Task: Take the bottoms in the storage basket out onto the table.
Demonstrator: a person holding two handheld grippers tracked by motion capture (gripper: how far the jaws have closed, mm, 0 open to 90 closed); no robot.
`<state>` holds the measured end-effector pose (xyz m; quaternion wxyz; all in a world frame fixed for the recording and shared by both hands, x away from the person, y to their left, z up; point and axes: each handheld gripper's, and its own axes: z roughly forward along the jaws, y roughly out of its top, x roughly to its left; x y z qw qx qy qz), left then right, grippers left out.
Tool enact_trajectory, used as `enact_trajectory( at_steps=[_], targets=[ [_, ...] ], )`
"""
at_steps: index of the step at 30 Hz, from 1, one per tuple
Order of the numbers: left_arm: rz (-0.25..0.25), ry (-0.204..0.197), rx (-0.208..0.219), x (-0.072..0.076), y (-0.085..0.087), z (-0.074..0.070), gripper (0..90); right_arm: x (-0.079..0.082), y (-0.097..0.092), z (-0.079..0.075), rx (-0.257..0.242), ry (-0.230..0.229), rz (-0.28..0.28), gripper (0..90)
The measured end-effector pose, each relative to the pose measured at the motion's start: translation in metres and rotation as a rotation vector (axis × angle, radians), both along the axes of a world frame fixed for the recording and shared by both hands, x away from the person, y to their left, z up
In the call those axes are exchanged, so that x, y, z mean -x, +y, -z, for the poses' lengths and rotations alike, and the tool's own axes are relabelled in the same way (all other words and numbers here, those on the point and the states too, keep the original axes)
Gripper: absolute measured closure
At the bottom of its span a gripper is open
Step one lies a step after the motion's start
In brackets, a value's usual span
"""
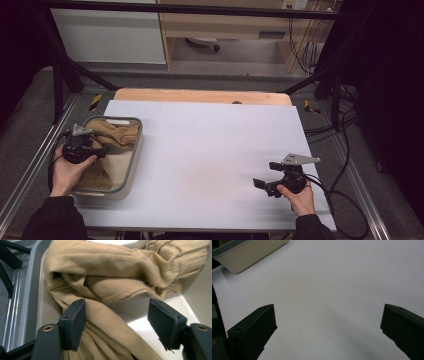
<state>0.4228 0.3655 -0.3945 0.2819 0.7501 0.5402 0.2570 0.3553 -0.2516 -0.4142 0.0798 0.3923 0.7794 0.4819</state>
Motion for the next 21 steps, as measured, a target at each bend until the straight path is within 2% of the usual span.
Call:
enact_trajectory(
  at_steps=[7, 13, 16, 17, 18, 19, 21],
  targets=[
    [-0.016, 0.010, -0.014, -0.0014, 0.0019, 0.0051, 36.6, 0.0000, 0.0002, 0.0001, 0.000, -0.001, 0.000, 0.7],
    [-0.026, 0.008, -0.020, -0.0018, 0.0052, 0.0082, 37.0, 0.0000, 0.0000, 0.0000, 0.000, 0.001, -0.001, 0.7],
    [-0.020, 0.004, -0.043, -0.0017, 0.0051, 0.0091, 38.4, 0.0000, 0.0002, 0.0001, 0.000, 0.000, -0.001, 0.7],
    [-0.020, 0.004, -0.043, -0.0017, 0.0051, 0.0091, 40.2, 0.0000, 0.0002, 0.0001, -0.001, 0.000, -0.001, 0.7],
    [-0.018, 0.003, -0.066, -0.0012, 0.0052, 0.0095, 43.3, 0.0000, 0.0002, 0.0001, -0.001, -0.001, -0.001, 0.7],
    [-0.022, 0.006, -0.072, -0.0008, 0.0057, 0.0096, 46.4, 0.0001, 0.0000, -0.0001, 0.000, 0.000, -0.002, 0.7],
    [-0.027, 0.013, -0.066, -0.0005, 0.0072, 0.0106, 54.4, 0.0001, -0.0001, -0.0002, 0.000, 0.000, -0.001, 0.7]
  ],
)
